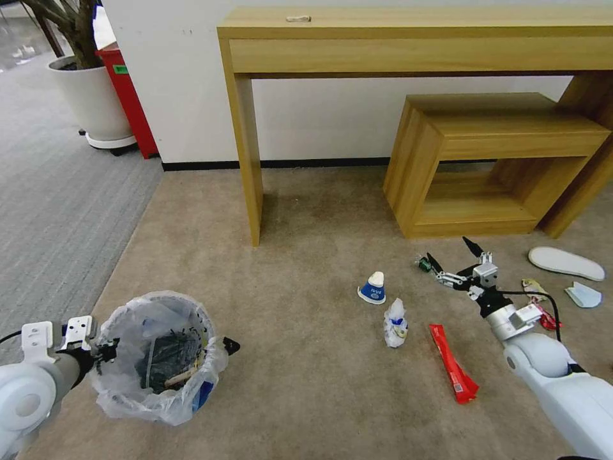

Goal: Pick up the trash bin and place the garbage on the floor into it.

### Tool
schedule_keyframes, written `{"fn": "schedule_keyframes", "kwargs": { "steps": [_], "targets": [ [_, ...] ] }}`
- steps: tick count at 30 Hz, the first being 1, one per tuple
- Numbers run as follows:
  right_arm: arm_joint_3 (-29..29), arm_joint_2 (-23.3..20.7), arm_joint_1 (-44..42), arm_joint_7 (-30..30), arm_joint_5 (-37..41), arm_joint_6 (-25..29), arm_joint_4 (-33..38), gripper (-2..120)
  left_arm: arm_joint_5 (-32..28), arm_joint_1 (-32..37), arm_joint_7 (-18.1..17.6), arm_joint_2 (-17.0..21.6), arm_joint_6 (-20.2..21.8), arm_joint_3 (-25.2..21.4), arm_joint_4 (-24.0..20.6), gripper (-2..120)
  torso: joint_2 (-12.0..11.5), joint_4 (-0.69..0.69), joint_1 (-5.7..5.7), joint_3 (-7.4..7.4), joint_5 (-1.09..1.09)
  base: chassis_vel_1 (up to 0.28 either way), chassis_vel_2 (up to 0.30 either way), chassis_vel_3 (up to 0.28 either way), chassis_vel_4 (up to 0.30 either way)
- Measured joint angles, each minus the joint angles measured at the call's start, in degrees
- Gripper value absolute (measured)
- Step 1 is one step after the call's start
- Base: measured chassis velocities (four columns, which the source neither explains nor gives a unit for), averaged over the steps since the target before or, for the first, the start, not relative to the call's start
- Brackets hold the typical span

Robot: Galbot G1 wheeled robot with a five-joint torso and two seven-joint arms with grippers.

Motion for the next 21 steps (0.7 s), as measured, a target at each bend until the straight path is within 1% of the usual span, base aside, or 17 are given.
{"fn": "schedule_keyframes", "kwargs": {
  "steps": [1, 8, 21],
  "targets": [
    [0.22, 0.15, -0.42, 0.00, -0.27, -0.12, -0.07, 100, 1.00, 0.20, 1.03, -0.23, -0.06, -0.12, 0.01, 0, 0.00, -0.01, 0.00, 0.00, 0.00, 0.000, 0.000, 0.000, 0.000],
    [1.12, 0.63, -2.23, 0.05, -1.01, -0.50, -0.40, 100, 3.27, 0.41, 2.92, -0.74, -1.17, -0.01, -0.09, 0, 0.00, -0.01, 0.00, 0.01, 0.00, 0.000, 0.000, 0.000, 0.000],
    [3.41, 1.75, -4.59, 0.14, -1.22, -0.39, -1.17, 100, 2.36, 0.60, 2.91, 0.16, -2.59, -0.03, 0.22, 0, 0.00, -0.01, 0.00, 0.00, 0.00, 0.000, 0.000, 0.000, 0.000]
  ]
}}
